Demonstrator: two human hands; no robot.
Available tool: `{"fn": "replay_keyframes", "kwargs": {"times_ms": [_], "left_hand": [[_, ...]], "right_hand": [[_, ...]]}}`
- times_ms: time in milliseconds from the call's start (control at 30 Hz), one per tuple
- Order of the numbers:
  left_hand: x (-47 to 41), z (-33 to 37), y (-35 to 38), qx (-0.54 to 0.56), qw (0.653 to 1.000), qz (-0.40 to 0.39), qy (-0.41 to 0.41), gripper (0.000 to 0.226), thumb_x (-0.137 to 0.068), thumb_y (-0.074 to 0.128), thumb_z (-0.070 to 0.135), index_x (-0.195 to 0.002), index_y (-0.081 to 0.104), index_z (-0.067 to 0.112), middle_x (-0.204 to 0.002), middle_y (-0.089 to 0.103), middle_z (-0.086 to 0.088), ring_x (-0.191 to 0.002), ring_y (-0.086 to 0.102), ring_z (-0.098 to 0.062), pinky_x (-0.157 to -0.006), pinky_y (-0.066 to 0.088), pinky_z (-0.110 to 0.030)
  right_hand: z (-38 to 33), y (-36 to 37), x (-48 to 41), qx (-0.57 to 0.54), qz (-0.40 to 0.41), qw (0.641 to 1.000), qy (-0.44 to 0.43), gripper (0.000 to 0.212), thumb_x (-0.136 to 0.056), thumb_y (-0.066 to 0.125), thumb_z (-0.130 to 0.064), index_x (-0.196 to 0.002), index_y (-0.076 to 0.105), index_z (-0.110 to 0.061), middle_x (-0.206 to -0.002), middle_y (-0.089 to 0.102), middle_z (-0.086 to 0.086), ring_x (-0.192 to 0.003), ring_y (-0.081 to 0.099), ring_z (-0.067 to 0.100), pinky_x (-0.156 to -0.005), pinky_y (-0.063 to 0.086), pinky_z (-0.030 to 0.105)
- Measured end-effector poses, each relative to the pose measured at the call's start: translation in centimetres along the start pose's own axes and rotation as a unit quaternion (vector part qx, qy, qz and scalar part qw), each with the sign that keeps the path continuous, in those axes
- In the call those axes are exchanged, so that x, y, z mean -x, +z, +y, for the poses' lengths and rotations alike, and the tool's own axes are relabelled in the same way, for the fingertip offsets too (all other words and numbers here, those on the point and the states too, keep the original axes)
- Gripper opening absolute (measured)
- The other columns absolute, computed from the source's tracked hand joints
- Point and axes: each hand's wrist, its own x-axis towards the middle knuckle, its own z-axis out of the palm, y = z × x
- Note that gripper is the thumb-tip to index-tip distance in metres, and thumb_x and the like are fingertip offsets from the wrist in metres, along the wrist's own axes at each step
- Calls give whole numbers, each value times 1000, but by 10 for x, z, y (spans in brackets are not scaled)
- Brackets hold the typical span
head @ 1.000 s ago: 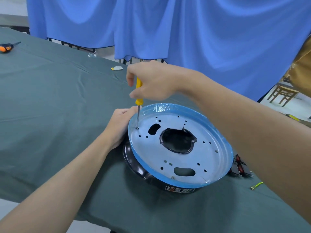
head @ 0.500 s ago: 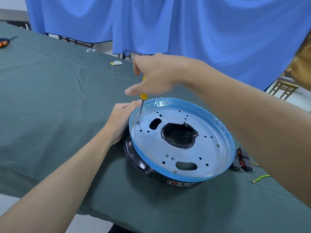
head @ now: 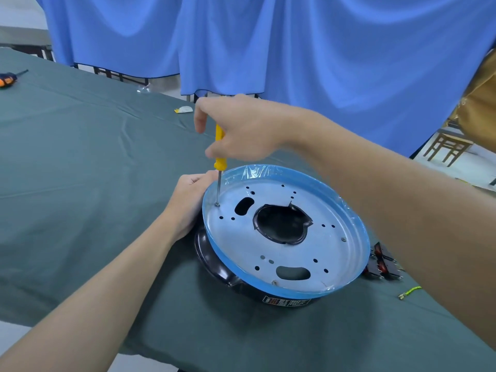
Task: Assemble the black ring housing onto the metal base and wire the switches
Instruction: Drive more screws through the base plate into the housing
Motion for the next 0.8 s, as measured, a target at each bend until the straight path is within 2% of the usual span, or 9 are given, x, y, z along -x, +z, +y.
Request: {"fn": "replay_keyframes", "kwargs": {"times_ms": [100,200,267,333,433,467,533,633,800], "left_hand": [[0,-2,0,5,1000,-4,8,53,-93,64,33,-53,45,4,-58,47,-8,-55,44,-23,-52,39,-26],[-1,-4,0,6,1000,-6,14,55,-95,61,30,-42,53,20,-48,52,3,-44,48,-14,-47,41,-19],[-3,-5,1,6,1000,-2,9,57,-96,61,29,-41,48,22,-46,49,6,-41,44,-13,-45,38,-18],[-3,-5,0,6,1000,1,5,59,-96,60,28,-39,45,22,-45,47,7,-40,44,-12,-44,38,-17],[-1,-4,0,11,1000,3,9,52,-95,62,30,-51,51,5,-52,51,-2,-47,47,-18,-49,41,-21],[-1,-4,0,13,1000,2,10,49,-95,63,31,-59,52,0,-56,51,-5,-51,47,-20,-52,41,-24],[0,-3,-1,11,1000,0,9,45,-94,64,33,-63,51,3,-57,49,-6,-53,45,-20,-53,40,-26],[-2,-5,-2,10,1000,5,1,50,-94,63,31,-60,44,0,-63,43,-10,-59,40,-24,-56,35,-31],[-2,-3,-1,9,1000,9,0,54,-94,63,31,-54,41,2,-60,43,-8,-56,41,-23,-54,38,-27]], "right_hand": [[-1,14,-1,71,84,994,22,22,-96,46,-44,-98,44,-22,-83,43,-3,-86,45,25,-68,35,34],[0,4,2,13,-20,997,76,44,-89,48,-58,-112,41,-21,-84,50,-2,-93,51,27,-75,45,39],[2,-6,3,-32,-68,995,58,39,-90,52,-39,-122,41,-21,-93,60,3,-88,60,27,-71,49,38],[1,-4,2,10,-34,999,13,33,-90,52,-24,-122,42,-20,-89,56,3,-89,58,27,-68,46,39],[0,9,-2,69,51,996,-4,22,-97,49,-30,-109,46,-11,-84,44,2,-92,53,30,-63,38,36],[0,13,-3,69,55,996,6,25,-98,47,-36,-104,44,-12,-87,44,3,-94,52,31,-67,39,37],[2,10,-3,38,8,999,32,33,-96,48,-44,-110,44,-14,-95,48,3,-98,51,29,-78,44,40],[2,-5,4,-35,-67,997,28,32,-91,53,-31,-122,46,-24,-105,54,-4,-96,54,19,-80,46,34],[-7,4,-3,86,24,996,-11,13,-95,50,-21,-107,49,-15,-91,47,2,-96,52,29,-70,44,38]]}}
